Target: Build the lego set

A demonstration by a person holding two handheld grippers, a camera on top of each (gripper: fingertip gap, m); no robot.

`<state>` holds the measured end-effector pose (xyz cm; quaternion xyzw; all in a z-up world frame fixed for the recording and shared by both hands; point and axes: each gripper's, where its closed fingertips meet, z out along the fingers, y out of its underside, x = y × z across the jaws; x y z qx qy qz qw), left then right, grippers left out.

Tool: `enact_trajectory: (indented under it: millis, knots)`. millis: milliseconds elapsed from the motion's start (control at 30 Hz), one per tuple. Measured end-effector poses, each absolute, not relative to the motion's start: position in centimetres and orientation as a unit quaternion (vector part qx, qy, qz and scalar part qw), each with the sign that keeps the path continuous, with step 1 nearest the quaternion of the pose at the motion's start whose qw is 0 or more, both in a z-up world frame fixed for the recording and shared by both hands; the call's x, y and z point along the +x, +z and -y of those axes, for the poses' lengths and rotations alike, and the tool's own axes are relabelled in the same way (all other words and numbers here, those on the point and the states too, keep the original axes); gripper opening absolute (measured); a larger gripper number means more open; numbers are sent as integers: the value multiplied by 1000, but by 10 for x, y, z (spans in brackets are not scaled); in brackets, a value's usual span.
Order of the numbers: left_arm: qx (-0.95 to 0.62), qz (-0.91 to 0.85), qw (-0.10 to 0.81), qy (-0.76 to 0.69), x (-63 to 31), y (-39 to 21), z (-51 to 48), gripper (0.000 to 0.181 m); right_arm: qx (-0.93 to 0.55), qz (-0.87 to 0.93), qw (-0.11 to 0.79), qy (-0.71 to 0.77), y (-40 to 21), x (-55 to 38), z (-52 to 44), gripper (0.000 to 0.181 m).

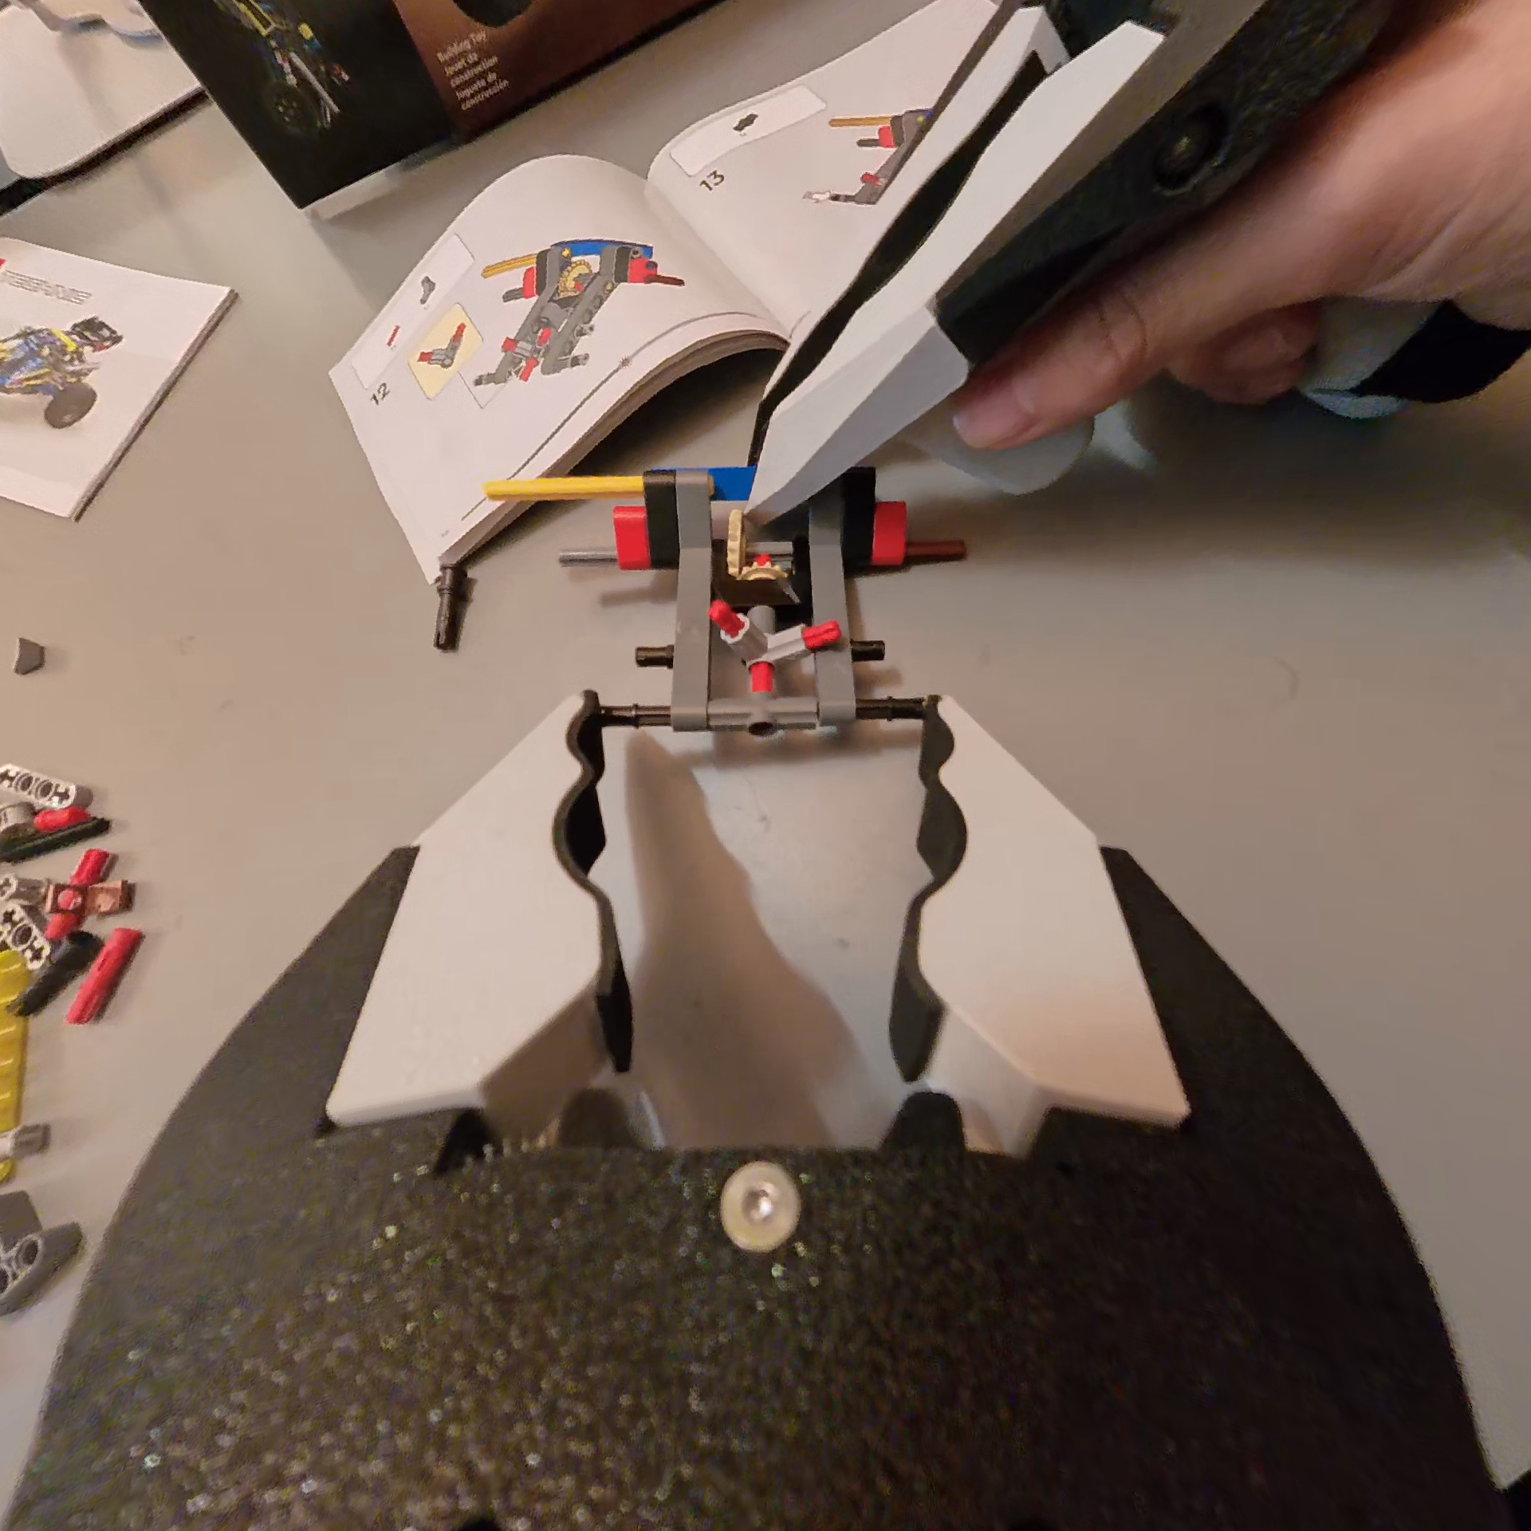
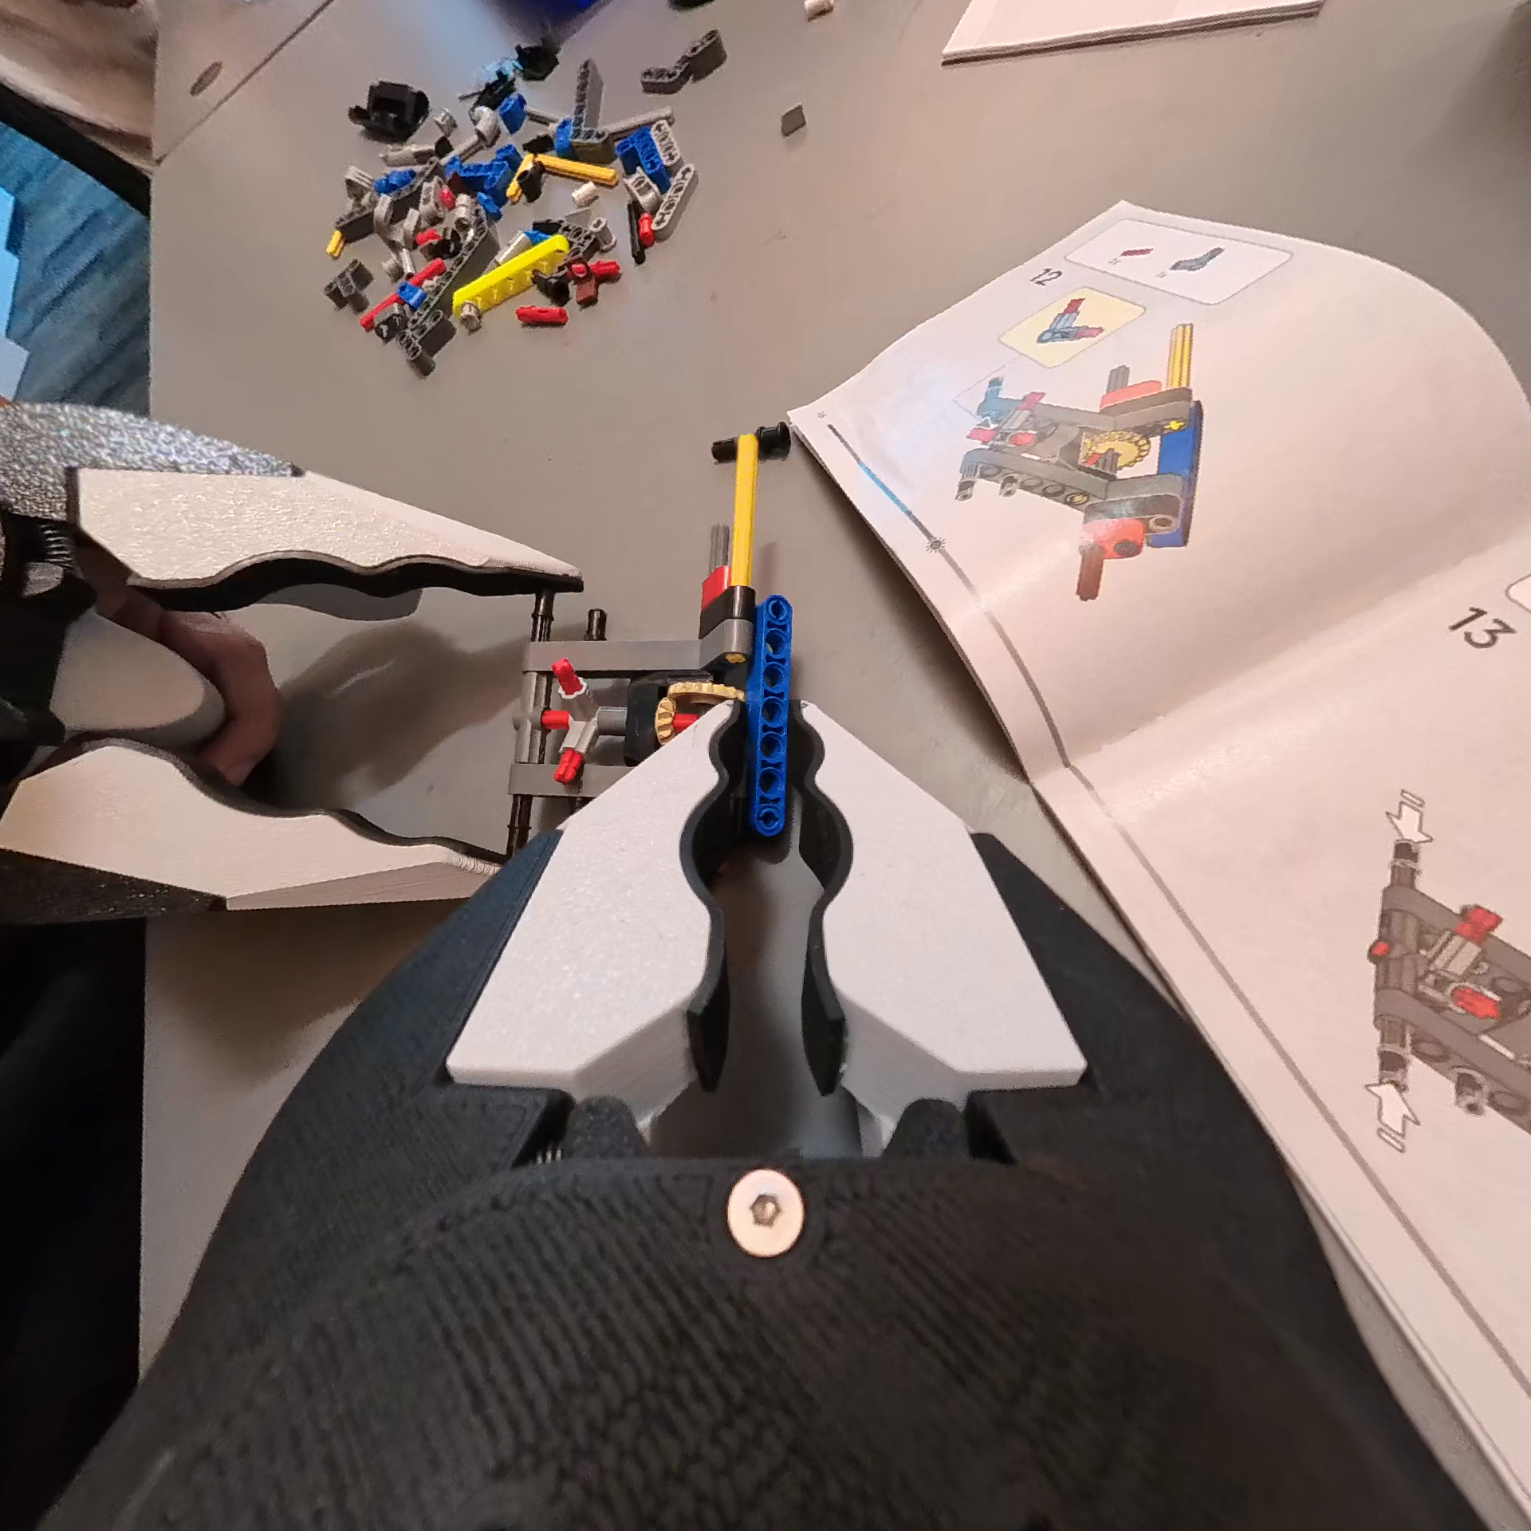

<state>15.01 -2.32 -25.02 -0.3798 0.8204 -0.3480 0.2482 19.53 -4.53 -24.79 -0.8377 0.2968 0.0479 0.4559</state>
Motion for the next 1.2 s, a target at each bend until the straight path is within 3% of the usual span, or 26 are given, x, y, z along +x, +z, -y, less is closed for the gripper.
enact_trajectory:
  millis: [1200]
  knots:
    - [-315,-845,251,-351,158,-251,27,73,-811,-361,460,24,-248,199,59,7]
